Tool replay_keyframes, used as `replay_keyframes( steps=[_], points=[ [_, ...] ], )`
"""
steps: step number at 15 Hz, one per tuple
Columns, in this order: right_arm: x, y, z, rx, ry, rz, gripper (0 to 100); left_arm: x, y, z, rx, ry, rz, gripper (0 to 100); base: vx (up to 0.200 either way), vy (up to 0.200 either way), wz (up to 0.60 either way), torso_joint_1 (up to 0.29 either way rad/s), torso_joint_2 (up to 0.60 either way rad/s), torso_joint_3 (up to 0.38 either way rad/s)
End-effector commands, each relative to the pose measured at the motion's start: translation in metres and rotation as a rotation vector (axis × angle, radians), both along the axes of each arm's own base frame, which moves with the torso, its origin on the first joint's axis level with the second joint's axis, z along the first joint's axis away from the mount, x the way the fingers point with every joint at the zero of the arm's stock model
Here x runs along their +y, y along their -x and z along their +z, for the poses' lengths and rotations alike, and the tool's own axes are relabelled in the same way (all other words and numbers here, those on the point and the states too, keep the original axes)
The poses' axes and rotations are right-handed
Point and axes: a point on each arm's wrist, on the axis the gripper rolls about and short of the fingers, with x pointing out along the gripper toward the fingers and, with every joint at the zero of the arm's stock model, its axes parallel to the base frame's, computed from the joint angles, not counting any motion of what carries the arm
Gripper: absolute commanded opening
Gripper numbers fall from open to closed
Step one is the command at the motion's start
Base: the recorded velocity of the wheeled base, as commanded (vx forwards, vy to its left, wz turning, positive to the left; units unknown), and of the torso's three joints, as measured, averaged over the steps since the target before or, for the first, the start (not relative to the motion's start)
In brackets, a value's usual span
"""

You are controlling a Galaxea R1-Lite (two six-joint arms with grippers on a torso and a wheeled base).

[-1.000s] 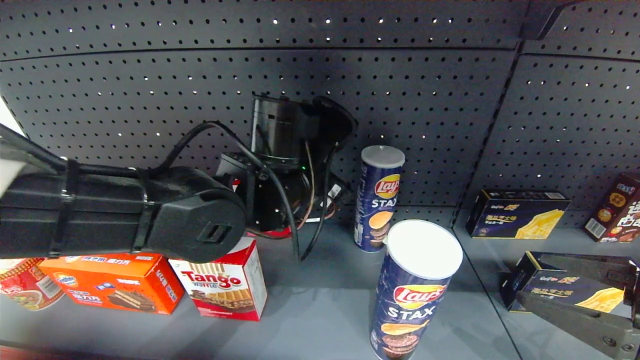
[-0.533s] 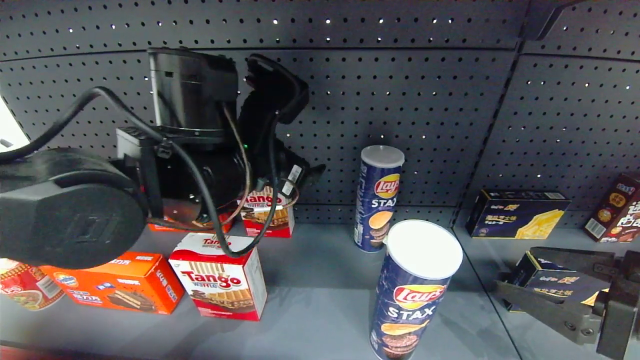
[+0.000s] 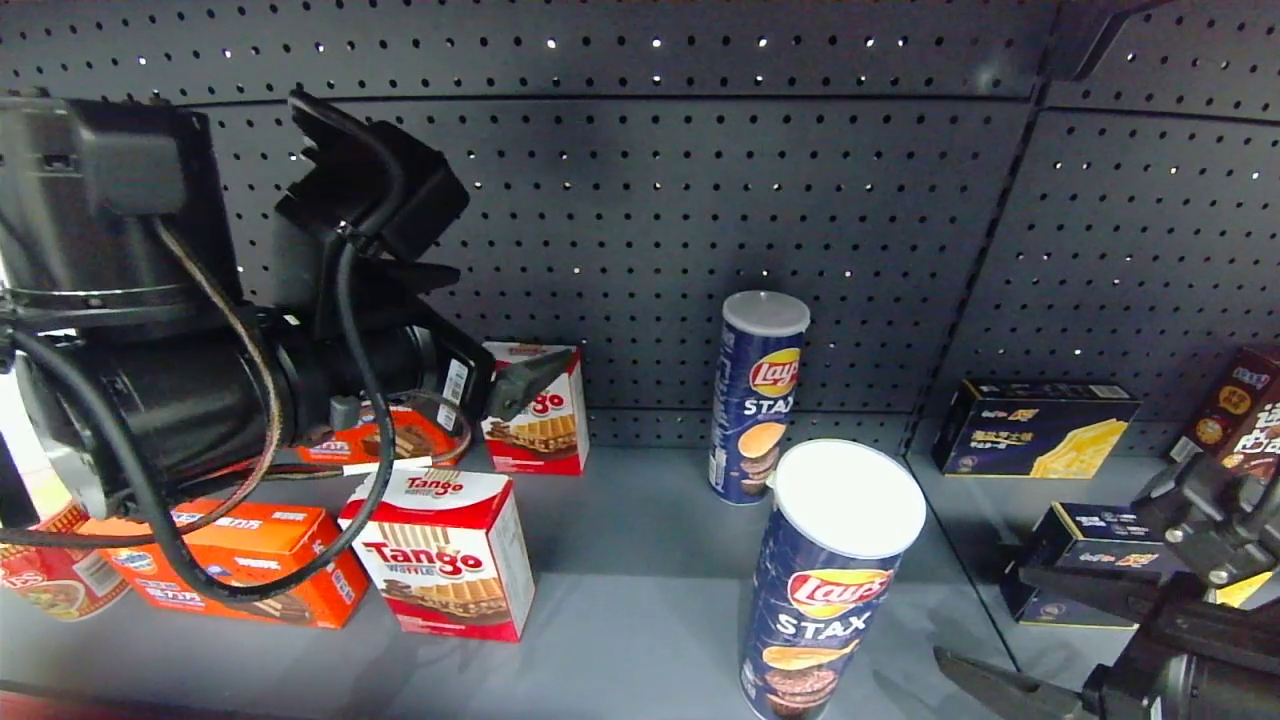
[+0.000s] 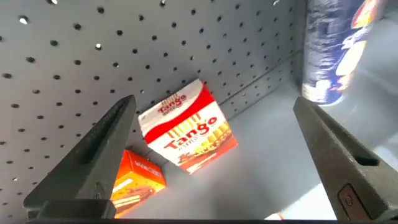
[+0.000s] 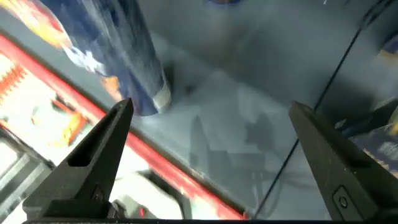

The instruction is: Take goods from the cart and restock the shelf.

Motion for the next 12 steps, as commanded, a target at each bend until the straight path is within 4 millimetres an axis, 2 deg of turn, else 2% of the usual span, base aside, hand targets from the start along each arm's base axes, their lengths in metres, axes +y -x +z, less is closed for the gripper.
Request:
replay_keyframes(
  steps=[1,7,10,12],
  points=[
    [0.002,-0.003,-0.009,0.030,0.028,-0.003,100,0.003,0.005,0.005,-0.020,0.013,-0.001,100,0.000,0.000,0.00,0.000,0.00,0.000],
    [0.014,-0.016,-0.015,0.065,0.074,-0.018,100,0.003,0.008,0.009,-0.021,0.092,-0.107,100,0.000,0.000,0.00,0.000,0.00,0.000],
    [0.025,-0.029,-0.012,0.059,0.098,-0.062,100,0.005,0.013,-0.003,0.020,0.083,-0.144,100,0.000,0.000,0.00,0.000,0.00,0.000],
    [0.026,-0.031,-0.013,0.060,0.101,-0.062,100,0.006,0.015,-0.007,0.032,0.077,-0.142,100,0.000,0.000,0.00,0.000,0.00,0.000]
  ],
)
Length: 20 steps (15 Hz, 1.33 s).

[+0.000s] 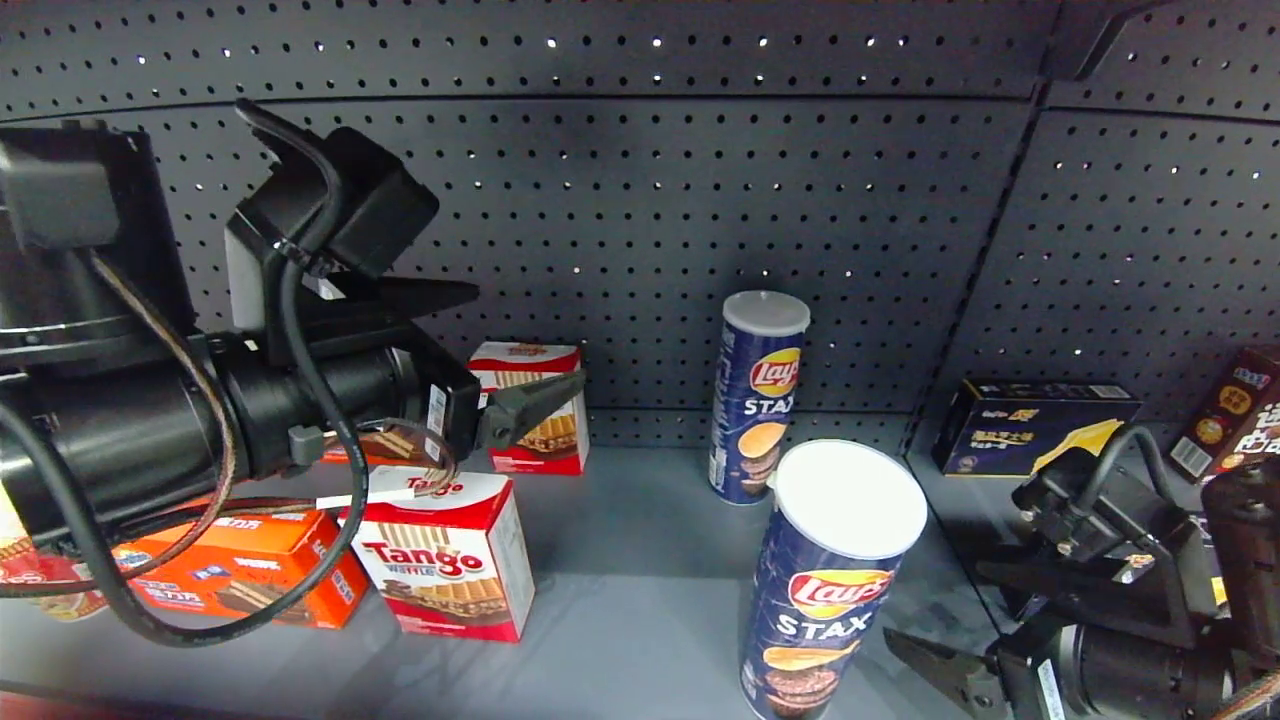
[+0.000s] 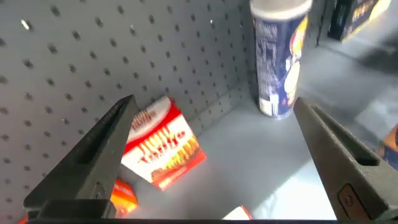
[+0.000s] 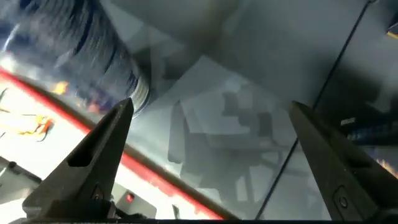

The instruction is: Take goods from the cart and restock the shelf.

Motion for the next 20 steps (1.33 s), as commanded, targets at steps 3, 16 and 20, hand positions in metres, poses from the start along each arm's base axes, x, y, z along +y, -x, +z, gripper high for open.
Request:
replay_keyframes(
  steps=[3,16,20],
  points=[
    [0.007,-0.008,-0.005,0.006,0.006,-0.001,100,0.002,0.002,-0.002,0.004,-0.005,0.002,100,0.000,0.000,0.00,0.000,0.00,0.000],
    [0.017,-0.016,-0.008,0.017,0.009,0.015,100,0.006,0.000,-0.005,0.010,-0.013,0.018,100,0.000,0.000,0.00,0.000,0.00,0.000],
    [0.022,-0.021,-0.011,0.018,0.006,0.022,100,0.006,0.000,-0.005,0.009,-0.015,0.018,100,0.000,0.000,0.00,0.000,0.00,0.000]
  ],
)
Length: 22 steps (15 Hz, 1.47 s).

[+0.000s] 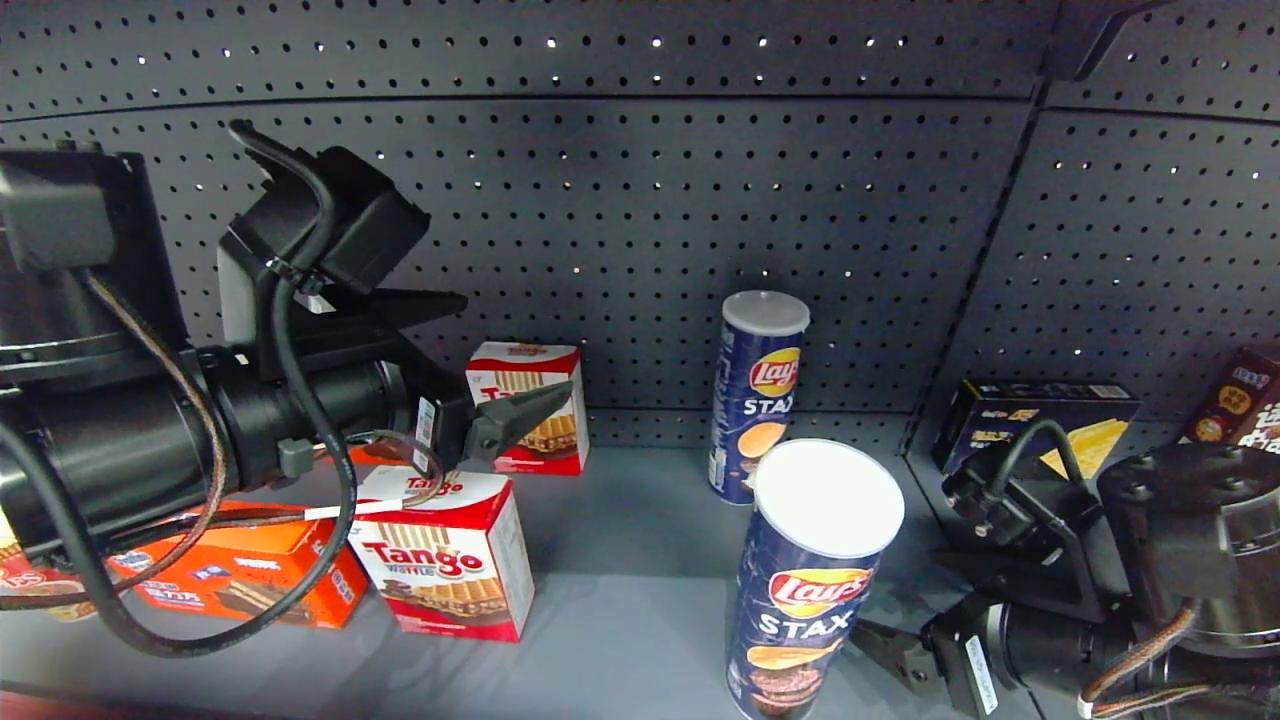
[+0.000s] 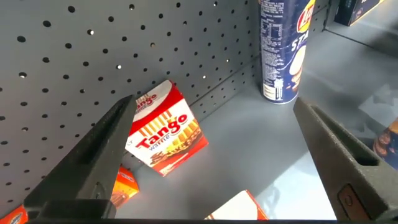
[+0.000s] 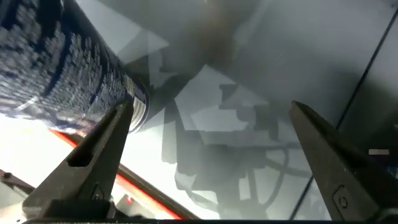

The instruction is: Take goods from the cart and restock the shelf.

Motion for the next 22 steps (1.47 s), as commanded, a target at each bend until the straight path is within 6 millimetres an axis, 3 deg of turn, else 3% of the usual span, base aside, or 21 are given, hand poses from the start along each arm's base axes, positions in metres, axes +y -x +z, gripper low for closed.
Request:
replay_keyframes(
  steps=[1,5,11,13,16,17,19,22],
  points=[
    [0.002,-0.001,-0.002,0.007,0.005,0.002,100,0.000,-0.001,-0.001,0.002,-0.001,0.000,100,0.000,0.000,0.00,0.000,0.00,0.000],
    [0.000,0.001,0.000,0.000,0.000,0.001,100,0.001,0.000,-0.006,0.007,-0.002,0.002,100,0.000,0.000,0.00,0.000,0.00,0.000],
    [-0.023,0.022,0.034,-0.124,-0.120,-0.006,100,0.009,0.012,0.005,-0.037,0.024,0.011,100,0.000,0.000,0.00,0.000,0.00,0.000],
    [-0.043,0.038,0.047,-0.194,-0.182,-0.033,100,0.030,0.028,0.009,-0.063,0.037,0.065,100,0.000,0.000,0.00,0.000,0.00,0.000],
    [-0.071,0.042,0.054,-0.256,-0.218,-0.148,100,0.067,0.062,0.003,-0.100,0.053,0.200,100,0.000,0.000,0.00,0.000,0.00,0.000],
    [-0.073,0.043,0.055,-0.261,-0.221,-0.156,100,0.070,0.066,0.002,-0.103,0.054,0.217,100,0.000,0.000,0.00,0.000,0.00,0.000],
    [-0.086,0.049,0.058,-0.296,-0.239,-0.202,100,0.096,0.091,-0.009,-0.115,0.051,0.344,100,0.000,0.000,0.00,0.000,0.00,0.000],
    [-0.097,0.052,0.061,-0.340,-0.251,-0.271,100,0.112,0.130,-0.030,-0.141,0.046,0.492,100,0.000,0.000,0.00,0.000,0.00,0.000]
  ],
)
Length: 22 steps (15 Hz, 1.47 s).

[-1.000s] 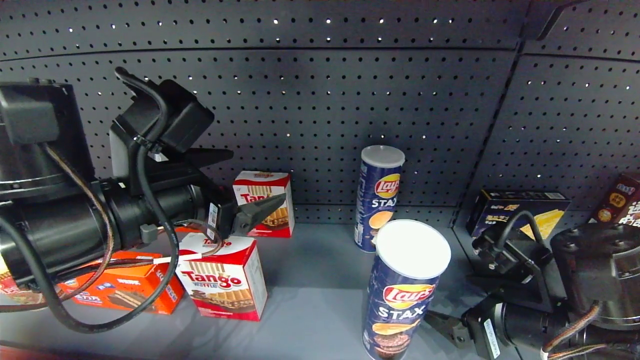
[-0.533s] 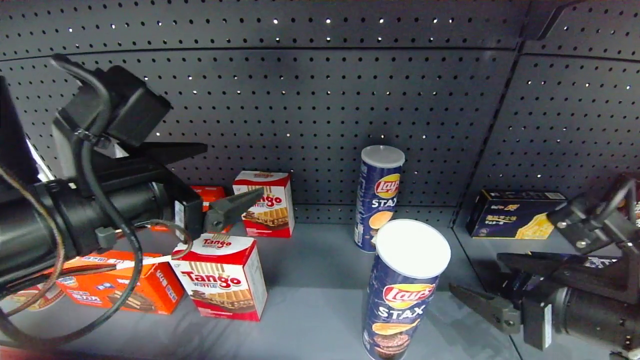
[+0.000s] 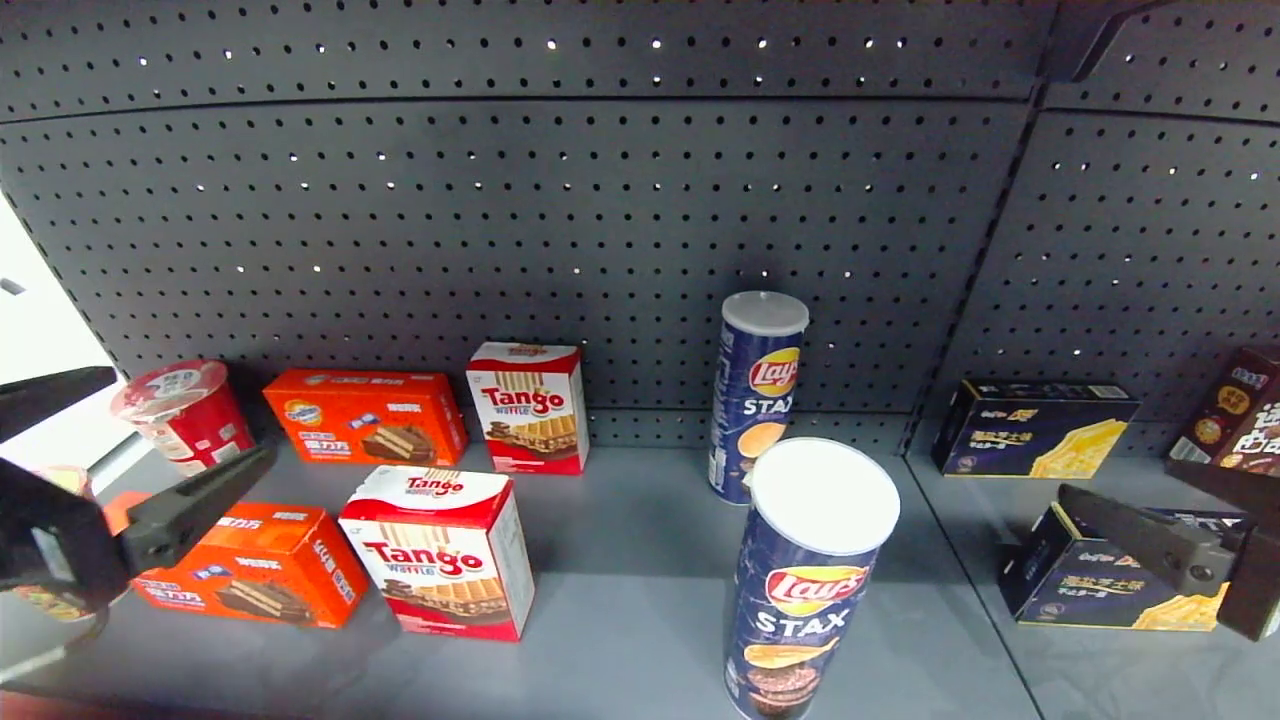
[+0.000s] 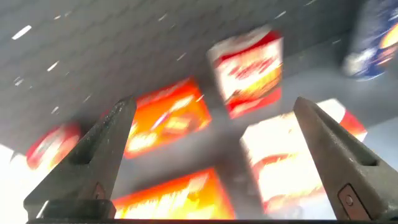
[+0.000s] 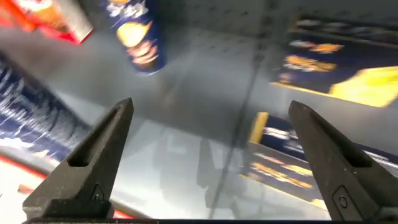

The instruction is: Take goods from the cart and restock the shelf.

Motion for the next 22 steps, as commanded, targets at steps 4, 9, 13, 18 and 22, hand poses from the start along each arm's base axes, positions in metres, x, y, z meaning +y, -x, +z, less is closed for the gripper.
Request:
replay_keyframes(
  steps=[4,9,13,18,22],
  points=[
    [-0.026,0.031,-0.016,-0.063,0.012,-0.106,100,0.022,0.093,-0.047,-0.070,0.001,0.218,100,0.000,0.000,0.00,0.000,0.00,0.000],
    [-0.051,0.072,-0.071,-0.061,0.041,-0.300,100,0.021,0.155,-0.105,0.038,-0.019,0.455,100,0.000,0.000,0.00,0.000,0.00,0.000],
    [-0.056,0.103,-0.114,-0.106,0.032,-0.382,100,0.020,0.147,-0.127,0.011,0.012,0.419,100,0.000,0.000,0.00,0.000,0.00,0.000],
    [-0.056,0.131,-0.137,-0.127,0.040,-0.514,100,0.019,0.134,-0.150,-0.039,0.065,0.313,100,0.000,0.000,0.00,0.000,0.00,0.000],
    [-0.055,0.130,-0.136,-0.140,0.035,-0.467,100,0.018,0.133,-0.150,-0.032,0.114,0.269,100,0.000,0.000,0.00,0.000,0.00,0.000]
  ],
)
